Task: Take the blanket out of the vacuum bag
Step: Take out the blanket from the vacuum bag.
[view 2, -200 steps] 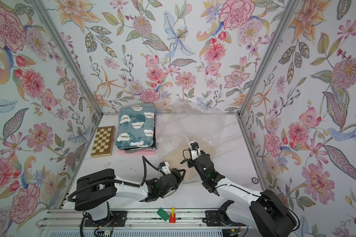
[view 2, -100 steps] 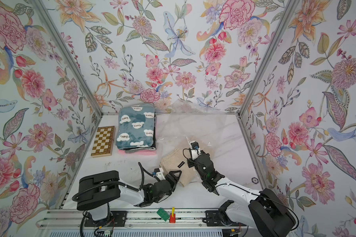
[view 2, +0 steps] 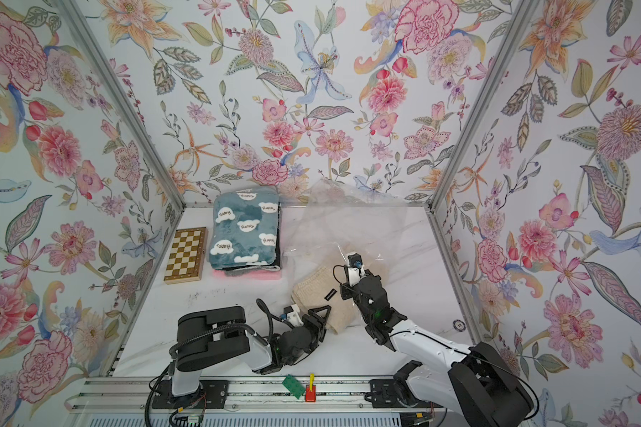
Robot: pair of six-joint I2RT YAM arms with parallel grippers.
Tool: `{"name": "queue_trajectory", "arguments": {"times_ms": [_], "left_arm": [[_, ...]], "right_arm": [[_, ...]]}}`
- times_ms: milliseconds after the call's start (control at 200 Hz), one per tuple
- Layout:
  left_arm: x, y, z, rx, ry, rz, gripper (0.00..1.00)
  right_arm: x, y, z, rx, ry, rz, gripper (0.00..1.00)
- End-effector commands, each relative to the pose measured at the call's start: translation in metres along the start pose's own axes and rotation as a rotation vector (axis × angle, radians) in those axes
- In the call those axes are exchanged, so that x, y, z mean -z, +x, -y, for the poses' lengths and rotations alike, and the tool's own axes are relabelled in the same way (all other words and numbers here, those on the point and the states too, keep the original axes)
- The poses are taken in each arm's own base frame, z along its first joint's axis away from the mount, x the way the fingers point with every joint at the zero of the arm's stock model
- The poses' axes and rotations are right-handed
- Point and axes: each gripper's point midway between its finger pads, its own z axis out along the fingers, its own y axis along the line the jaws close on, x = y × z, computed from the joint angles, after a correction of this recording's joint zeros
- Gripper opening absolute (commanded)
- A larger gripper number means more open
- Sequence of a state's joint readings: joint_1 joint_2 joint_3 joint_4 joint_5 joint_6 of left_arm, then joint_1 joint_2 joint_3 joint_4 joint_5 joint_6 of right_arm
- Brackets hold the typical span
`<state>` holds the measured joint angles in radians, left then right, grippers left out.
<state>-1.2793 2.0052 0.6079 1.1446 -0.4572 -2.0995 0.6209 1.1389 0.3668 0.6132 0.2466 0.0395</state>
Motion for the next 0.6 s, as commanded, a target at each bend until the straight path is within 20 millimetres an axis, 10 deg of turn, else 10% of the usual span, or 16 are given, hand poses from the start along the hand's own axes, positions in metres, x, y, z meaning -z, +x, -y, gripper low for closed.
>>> {"name": "queue_trajectory", "arguments": {"times_ms": [0,105,400,596], "left_arm": [[-0.011,-0.015,-0.001,0.149,-0.013,0.067,0.44],[-0.026,-0.025,0.011,0.129,0.016,0.075,0.0],[-0.067,-0.026,0.111,-0.244,0.065,-0.037,0.0],[-0.04,0.012,0.106,-0.493,-0.056,-0.15,0.0]], "right_arm": [[0.002,-0.013,0.0,-0.027,-0.008,0.029,0.0],[0.001,-0.013,0.003,-0.026,0.005,0.028,0.0],[-0.007,-0.002,0.017,-0.08,0.052,-0.022,0.0],[-0.009,0.002,0.023,-0.088,0.084,-0.037,0.0]]}}
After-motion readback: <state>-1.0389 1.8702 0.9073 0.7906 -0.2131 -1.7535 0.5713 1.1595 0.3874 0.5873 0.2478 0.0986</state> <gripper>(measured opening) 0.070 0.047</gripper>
